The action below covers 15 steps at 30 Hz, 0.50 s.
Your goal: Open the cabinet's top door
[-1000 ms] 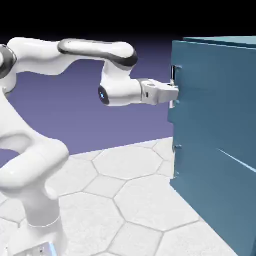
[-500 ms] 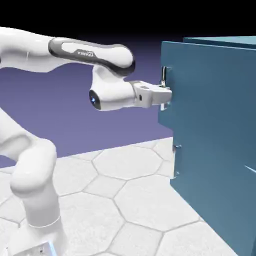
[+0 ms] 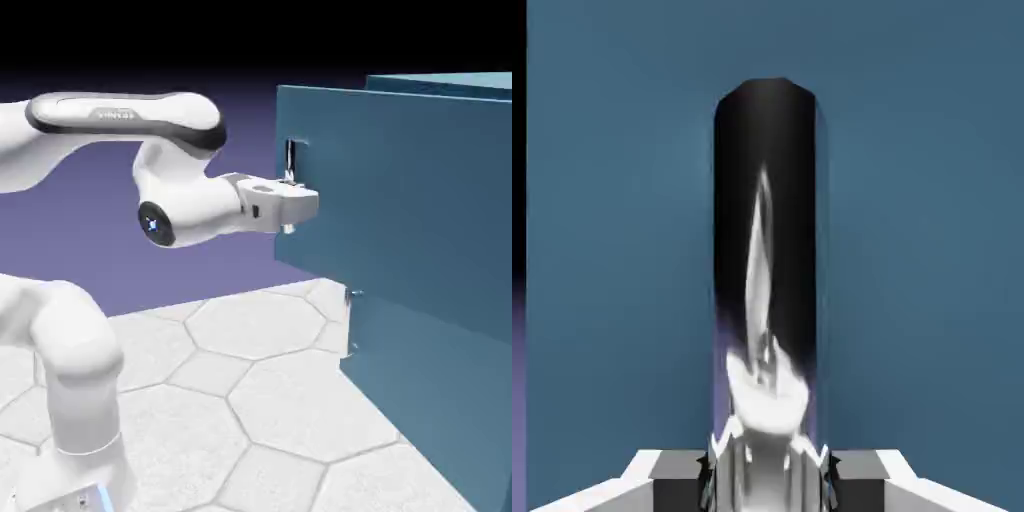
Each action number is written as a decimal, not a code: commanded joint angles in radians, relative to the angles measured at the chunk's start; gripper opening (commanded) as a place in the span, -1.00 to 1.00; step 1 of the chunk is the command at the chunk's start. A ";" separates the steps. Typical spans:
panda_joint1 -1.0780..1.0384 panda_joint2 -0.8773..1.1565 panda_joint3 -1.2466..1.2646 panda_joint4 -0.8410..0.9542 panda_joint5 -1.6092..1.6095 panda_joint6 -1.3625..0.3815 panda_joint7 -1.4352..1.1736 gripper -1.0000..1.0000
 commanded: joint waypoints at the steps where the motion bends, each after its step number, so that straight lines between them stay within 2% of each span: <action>1: 0.020 -0.024 -0.021 -0.013 -0.043 0.010 0.025 -1.00; 6: 0.107 -0.136 -0.106 -0.068 -0.260 0.064 0.164 -1.00; 15: 0.422 -0.304 -0.261 -0.129 -0.628 0.366 0.375 -1.00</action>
